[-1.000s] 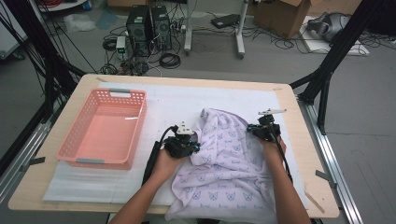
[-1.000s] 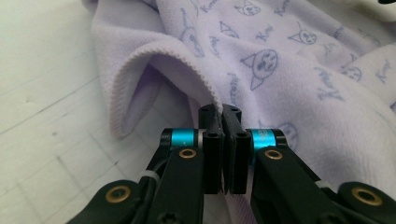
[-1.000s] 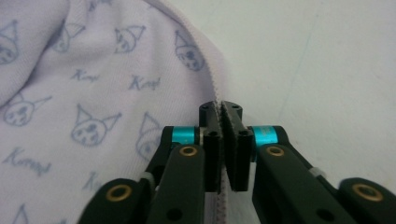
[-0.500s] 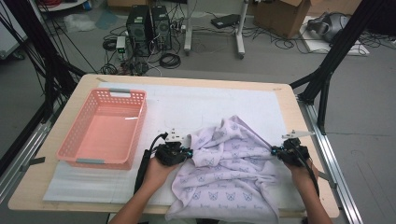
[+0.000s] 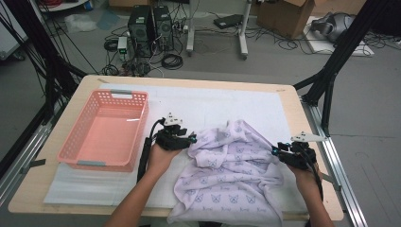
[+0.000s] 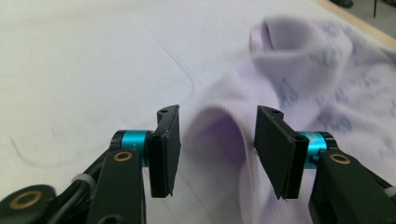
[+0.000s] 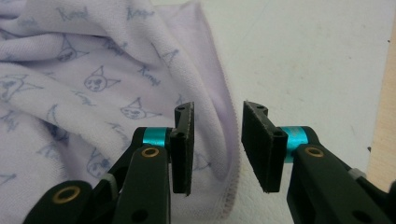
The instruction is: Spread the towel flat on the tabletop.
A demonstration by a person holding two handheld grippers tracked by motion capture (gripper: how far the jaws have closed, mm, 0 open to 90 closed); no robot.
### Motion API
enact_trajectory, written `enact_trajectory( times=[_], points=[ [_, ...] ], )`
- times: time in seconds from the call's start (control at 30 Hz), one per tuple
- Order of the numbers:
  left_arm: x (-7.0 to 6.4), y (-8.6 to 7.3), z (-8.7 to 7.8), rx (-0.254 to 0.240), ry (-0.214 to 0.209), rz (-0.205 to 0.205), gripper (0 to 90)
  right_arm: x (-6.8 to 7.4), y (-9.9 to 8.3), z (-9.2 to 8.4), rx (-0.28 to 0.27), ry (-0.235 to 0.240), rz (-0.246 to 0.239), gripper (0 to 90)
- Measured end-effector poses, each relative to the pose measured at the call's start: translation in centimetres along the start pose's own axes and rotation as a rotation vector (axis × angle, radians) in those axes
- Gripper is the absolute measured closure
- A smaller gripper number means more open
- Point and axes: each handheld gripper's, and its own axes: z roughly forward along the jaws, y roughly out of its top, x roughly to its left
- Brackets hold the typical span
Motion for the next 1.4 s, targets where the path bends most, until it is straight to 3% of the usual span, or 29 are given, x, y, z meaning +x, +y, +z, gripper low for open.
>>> enact_trajectory(
  times=[0.1, 0.23, 0.3, 0.43, 0.63, 0.7, 0.9, 0.97, 1.07, 1.17, 1.2, 1.27, 1.37, 1.4],
  points=[
    [0.7, 1.1, 1.1, 0.002, 0.048, -0.003, 55.9, 0.0, 0.0, 0.0, 0.001, -0.004, 0.003, 63.9],
    [1.6, 1.5, 2.8, 0.03, 0.076, -0.019, 59.0, -0.2, -0.1, -0.2, -0.009, -0.001, 0.009, 64.0],
    [1.8, 1.2, 3.5, 0.057, 0.058, -0.035, 59.8, -0.2, -0.2, -0.2, -0.007, -0.003, 0.005, 63.9],
    [1.4, 0.6, 4.7, 0.116, 0.023, -0.013, 59.8, -0.4, -0.4, -0.3, -0.005, -0.003, 0.009, 63.9],
    [-0.2, 0.1, 6.0, 0.157, -0.069, 0.003, 46.6, 0.0, -0.3, -0.1, -0.005, 0.009, -0.004, 63.9],
    [-0.8, 0.0, 6.1, 0.159, -0.064, 0.032, 41.2, 0.0, -0.3, -0.1, -0.006, 0.012, -0.002, 63.6],
    [-2.4, -0.4, 6.1, 0.17, -0.059, 0.133, 41.2, 0.1, -0.1, 0.1, -0.01, 0.014, 0.007, 61.8],
    [-3.1, -0.5, 6.0, 0.177, -0.08, 0.172, 47.0, 0.1, 0.0, 0.1, -0.014, 0.015, 0.006, 61.8],
    [-4.0, -0.7, 5.9, 0.172, -0.113, 0.229, 68.6, 0.2, 0.1, 0.3, -0.008, 0.018, 0.004, 61.8],
    [-3.7, -0.6, 5.9, 0.177, -0.121, 0.199, 78.2, 0.3, 0.2, 0.4, -0.009, 0.022, 0.0, 62.0],
    [-3.5, -0.5, 5.8, 0.173, -0.118, 0.198, 79.8, 0.3, 0.2, 0.4, -0.008, 0.023, 0.0, 62.0],
    [-2.9, -0.1, 5.5, 0.132, -0.061, 0.195, 81.0, 0.3, 0.2, 0.4, -0.011, 0.023, 0.0, 62.0],
    [-1.1, 0.7, 4.5, 0.04, 0.02, 0.132, 81.0, 0.1, 0.2, 0.5, -0.017, 0.021, 0.01, 62.0],
    [-0.3, 1.1, 4.2, 0.048, 0.039, 0.116, 81.1, 0.1, 0.3, 0.6, -0.019, 0.023, 0.012, 61.9]
  ],
)
